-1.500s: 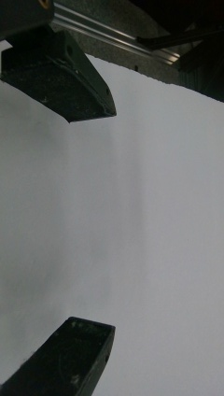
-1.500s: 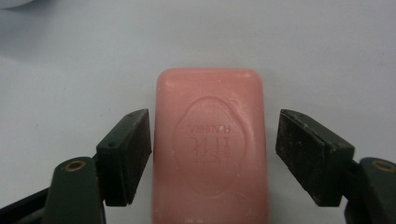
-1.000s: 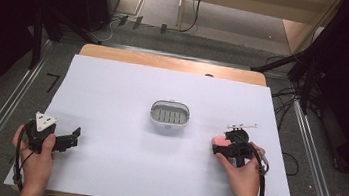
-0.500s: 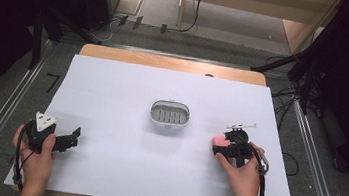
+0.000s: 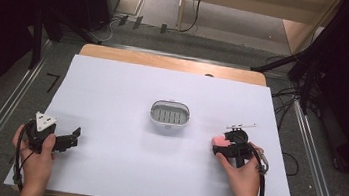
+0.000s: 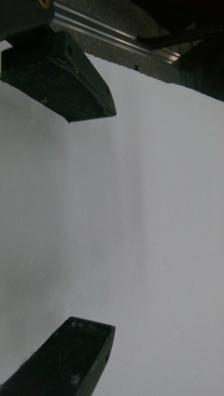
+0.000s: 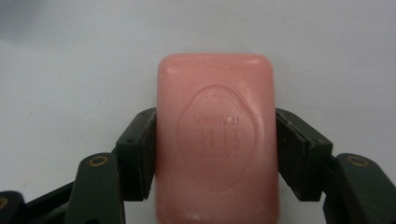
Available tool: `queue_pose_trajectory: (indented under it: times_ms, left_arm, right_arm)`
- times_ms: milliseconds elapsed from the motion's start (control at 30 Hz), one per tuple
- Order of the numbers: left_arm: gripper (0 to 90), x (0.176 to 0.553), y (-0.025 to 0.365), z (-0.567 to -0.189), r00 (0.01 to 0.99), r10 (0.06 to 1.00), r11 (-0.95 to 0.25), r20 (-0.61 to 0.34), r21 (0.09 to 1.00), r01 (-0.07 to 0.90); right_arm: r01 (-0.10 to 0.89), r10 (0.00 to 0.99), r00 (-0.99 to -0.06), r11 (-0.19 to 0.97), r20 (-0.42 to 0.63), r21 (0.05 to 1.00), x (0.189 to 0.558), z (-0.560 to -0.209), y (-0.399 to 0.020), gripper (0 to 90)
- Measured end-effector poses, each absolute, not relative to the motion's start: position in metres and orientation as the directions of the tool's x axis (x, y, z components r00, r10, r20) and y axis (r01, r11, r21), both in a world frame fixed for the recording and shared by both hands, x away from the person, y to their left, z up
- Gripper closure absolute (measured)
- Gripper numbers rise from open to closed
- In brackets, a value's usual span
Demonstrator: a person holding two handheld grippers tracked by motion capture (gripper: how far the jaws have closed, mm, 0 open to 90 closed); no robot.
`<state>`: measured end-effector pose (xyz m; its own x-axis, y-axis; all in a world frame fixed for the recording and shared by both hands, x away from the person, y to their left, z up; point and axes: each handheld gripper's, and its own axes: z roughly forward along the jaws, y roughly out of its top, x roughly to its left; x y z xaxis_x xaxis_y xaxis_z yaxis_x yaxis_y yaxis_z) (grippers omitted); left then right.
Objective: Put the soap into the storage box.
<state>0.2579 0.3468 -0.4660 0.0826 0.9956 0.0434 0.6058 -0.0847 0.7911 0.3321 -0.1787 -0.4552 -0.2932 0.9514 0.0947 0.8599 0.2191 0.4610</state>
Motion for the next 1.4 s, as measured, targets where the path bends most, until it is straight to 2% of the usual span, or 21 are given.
queue_pose_trajectory:
  times_ms: [433,967,1400]
  left_arm:
    - [0.1,0.258,0.347,-0.466,0.085,0.996,-0.084,0.042,0.792,0.604]
    - [0.1,0.258,0.348,-0.466,0.088,0.995,-0.085,0.039,0.789,0.608]
    - [0.1,0.258,0.347,-0.466,0.084,0.996,-0.081,0.038,0.795,0.602]
  right_arm:
    - [0.835,0.938,-0.338,0.262,0.075,0.485,0.334,-0.445,-0.181,38.5]
    - [0.757,0.876,-0.483,0.415,0.006,0.505,0.347,-0.422,-0.171,38.6]
    - [0.684,0.81,-0.587,0.485,0.016,0.545,0.358,-0.413,-0.165,38.6]
